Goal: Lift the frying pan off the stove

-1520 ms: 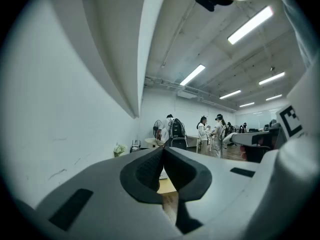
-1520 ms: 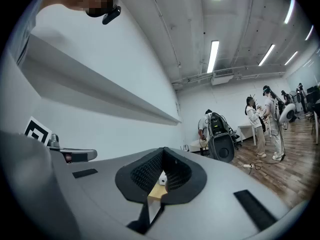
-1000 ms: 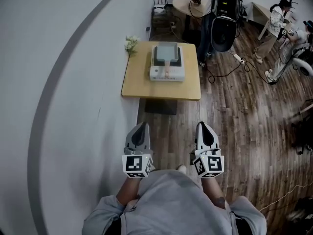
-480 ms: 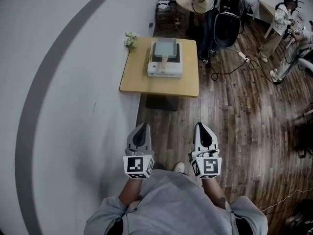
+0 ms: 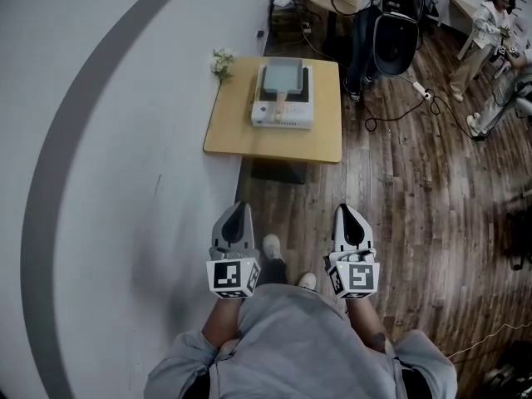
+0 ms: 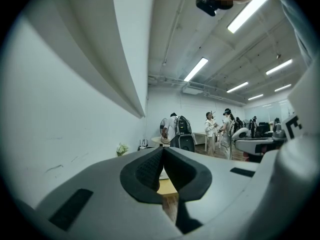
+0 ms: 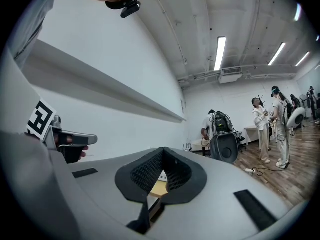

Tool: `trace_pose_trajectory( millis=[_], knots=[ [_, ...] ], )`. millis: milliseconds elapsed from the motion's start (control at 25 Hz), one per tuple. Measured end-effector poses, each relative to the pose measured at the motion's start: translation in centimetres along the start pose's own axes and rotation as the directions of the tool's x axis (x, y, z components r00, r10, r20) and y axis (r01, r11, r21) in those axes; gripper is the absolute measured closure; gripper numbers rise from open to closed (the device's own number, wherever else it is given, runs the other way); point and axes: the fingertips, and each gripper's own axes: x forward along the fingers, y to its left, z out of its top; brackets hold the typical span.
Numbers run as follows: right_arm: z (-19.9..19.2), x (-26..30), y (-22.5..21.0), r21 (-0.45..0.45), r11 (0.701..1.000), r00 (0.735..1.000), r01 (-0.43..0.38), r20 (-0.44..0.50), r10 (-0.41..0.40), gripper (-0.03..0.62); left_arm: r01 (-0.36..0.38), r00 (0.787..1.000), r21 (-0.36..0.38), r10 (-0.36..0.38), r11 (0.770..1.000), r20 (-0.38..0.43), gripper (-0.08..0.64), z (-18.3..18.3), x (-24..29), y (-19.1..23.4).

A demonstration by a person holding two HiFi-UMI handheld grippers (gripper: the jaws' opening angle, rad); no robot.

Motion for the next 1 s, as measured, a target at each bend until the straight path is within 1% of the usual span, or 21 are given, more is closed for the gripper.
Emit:
trace_pose_trajectory(
  millis=[120,320,480,680,800,1000],
  knots=[
    [0.2,2.3,-0.3,-0.006,1.000,1.000,0.007,0.004,-0.007,0.594,0.008,1.000,-0.001,-0.008,1.000,0.012,0.558,0.4,2.4,1.2],
    [0.5,7.7,-0.2,-0.027,0.999,1.000,0.017,0.000,-0.017,0.594,0.035,0.999,-0.025,-0.035,0.999,0.015,0.558,0.6,7.5,3.8],
    [0.6,12.6,0.0,-0.034,0.998,0.999,0.053,0.011,-0.053,0.594,0.097,0.995,-0.028,-0.097,0.995,0.017,0.558,0.8,12.2,5.7],
    [0.9,17.6,1.0,-0.013,0.995,0.995,0.099,0.024,-0.098,0.594,0.171,0.985,-0.013,-0.171,0.985,0.038,0.558,2.6,16.3,8.0],
    [0.5,19.5,2.0,-0.003,0.995,0.995,0.096,0.007,-0.096,0.594,0.179,0.983,-0.012,-0.179,0.984,0.033,0.558,2.9,17.9,9.5],
    [-0.7,22.0,2.5,0.000,0.996,0.995,0.092,-0.028,-0.092,0.594,0.176,0.984,-0.039,-0.175,0.984,0.019,0.558,2.4,19.8,11.5]
  ],
)
